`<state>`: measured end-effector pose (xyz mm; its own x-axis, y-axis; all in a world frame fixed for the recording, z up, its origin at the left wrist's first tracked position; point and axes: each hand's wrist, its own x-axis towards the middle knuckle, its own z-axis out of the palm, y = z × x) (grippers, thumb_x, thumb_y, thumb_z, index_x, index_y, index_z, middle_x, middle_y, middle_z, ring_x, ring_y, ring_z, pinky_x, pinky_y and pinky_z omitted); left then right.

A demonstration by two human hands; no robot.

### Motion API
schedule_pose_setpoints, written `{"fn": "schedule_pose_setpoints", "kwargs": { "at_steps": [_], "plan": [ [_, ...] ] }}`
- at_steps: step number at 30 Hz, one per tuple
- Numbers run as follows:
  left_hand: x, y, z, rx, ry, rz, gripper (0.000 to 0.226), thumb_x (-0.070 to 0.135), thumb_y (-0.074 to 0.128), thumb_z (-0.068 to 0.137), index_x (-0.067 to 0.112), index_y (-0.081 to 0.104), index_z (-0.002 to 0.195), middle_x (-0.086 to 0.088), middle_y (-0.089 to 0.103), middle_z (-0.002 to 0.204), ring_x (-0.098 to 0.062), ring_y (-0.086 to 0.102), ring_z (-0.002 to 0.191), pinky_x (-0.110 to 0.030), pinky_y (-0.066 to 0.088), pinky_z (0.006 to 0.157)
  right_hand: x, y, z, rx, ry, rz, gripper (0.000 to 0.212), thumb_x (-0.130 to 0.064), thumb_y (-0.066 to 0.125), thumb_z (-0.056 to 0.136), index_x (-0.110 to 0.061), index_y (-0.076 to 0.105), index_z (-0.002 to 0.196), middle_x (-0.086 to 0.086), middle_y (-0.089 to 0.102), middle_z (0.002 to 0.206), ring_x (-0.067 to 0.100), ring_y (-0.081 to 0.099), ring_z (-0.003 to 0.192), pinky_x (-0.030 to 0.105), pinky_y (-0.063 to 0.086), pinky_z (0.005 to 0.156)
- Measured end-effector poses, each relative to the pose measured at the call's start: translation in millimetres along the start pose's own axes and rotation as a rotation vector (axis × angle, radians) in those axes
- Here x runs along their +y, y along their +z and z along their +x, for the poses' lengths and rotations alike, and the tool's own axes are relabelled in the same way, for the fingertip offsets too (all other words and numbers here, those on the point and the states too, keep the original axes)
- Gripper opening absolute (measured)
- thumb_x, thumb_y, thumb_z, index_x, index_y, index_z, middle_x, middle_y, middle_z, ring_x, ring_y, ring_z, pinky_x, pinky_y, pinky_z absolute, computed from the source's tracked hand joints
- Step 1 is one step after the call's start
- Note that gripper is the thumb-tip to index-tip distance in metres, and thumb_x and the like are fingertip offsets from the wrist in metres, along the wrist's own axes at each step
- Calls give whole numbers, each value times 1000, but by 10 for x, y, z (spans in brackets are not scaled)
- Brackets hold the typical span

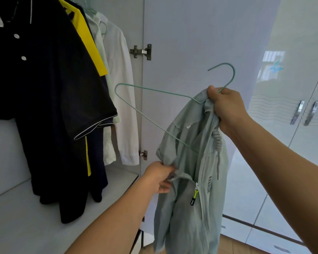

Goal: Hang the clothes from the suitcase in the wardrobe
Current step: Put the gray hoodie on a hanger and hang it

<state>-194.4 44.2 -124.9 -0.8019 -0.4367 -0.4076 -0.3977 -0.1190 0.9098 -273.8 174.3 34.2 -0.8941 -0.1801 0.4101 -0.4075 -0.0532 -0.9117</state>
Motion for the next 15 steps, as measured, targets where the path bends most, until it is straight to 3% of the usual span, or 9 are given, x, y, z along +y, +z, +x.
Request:
{"fn": "schedule_pose_setpoints", "kwargs": {
  "at_steps": [3, 5, 6, 7, 8, 12, 13, 15],
  "plan": [
    [125, -90, 40, 12, -68, -461, 16, 8, 43, 100, 7, 56, 89, -12, 60, 75, -25, 58, 64, -38, 52, 55, -12, -105, 6, -21, -74, -100, 34, -18, 52, 95, 14, 60, 105, 31, 63, 106, 43, 62, 96, 53, 52, 88],
    [242, -247, 27, 49, -31, -640, 25, 8, 37, 102, 5, 61, 98, -16, 68, 79, -25, 67, 75, -40, 57, 68, -1, -215, 43, -25, -167, -320, 32, -11, 46, 91, 17, 58, 103, 31, 61, 110, 42, 58, 91, 43, 50, 81],
    [303, -356, 32, 98, 0, -659, 28, 9, 35, 102, 3, 62, 104, -19, 69, 92, -26, 67, 90, -42, 56, 79, 26, -272, 53, -28, -206, -452, 31, -11, 44, 92, 13, 61, 102, 26, 64, 112, 35, 58, 91, 34, 46, 80],
    [371, -475, 29, 140, 26, -645, 29, 11, 36, 101, 4, 63, 111, -20, 67, 108, -29, 64, 102, -45, 54, 83, 73, -330, 60, -28, -235, -574, 30, -12, 42, 95, 5, 64, 106, 19, 65, 116, 29, 58, 99, 28, 42, 84],
    [437, -594, 22, 149, 48, -652, 29, 13, 39, 99, 6, 63, 114, -19, 66, 113, -31, 63, 103, -46, 53, 78, 135, -388, 71, -27, -250, -675, 30, -14, 41, 97, -1, 64, 113, 14, 64, 120, 27, 56, 108, 27, 39, 87],
    [636, -845, 64, 359, 217, -557, 26, 11, 54, 89, 3, 64, 111, -13, 64, 86, -22, 60, 61, -30, 49, 54, 385, -432, 99, -49, -241, -810, 30, -19, 39, 100, -5, 58, 119, 17, 63, 117, 33, 55, 108, 31, 38, 85],
    [663, -853, 54, 466, 298, -435, 22, 10, 55, 88, 3, 65, 107, -11, 61, 80, -20, 58, 53, -27, 45, 50, 411, -396, 100, -66, -245, -808, 30, -19, 39, 100, -5, 58, 117, 16, 63, 113, 32, 56, 103, 30, 37, 82],
    [684, -873, -14, 688, 446, 1, 12, 16, 52, 91, 9, 62, 93, -7, 58, 77, -23, 62, 65, -29, 42, 56, 407, -322, 128, -27, -239, -769, 28, -19, 40, 99, -4, 60, 111, 13, 62, 103, 26, 53, 92, 29, 38, 80]
  ]
}}
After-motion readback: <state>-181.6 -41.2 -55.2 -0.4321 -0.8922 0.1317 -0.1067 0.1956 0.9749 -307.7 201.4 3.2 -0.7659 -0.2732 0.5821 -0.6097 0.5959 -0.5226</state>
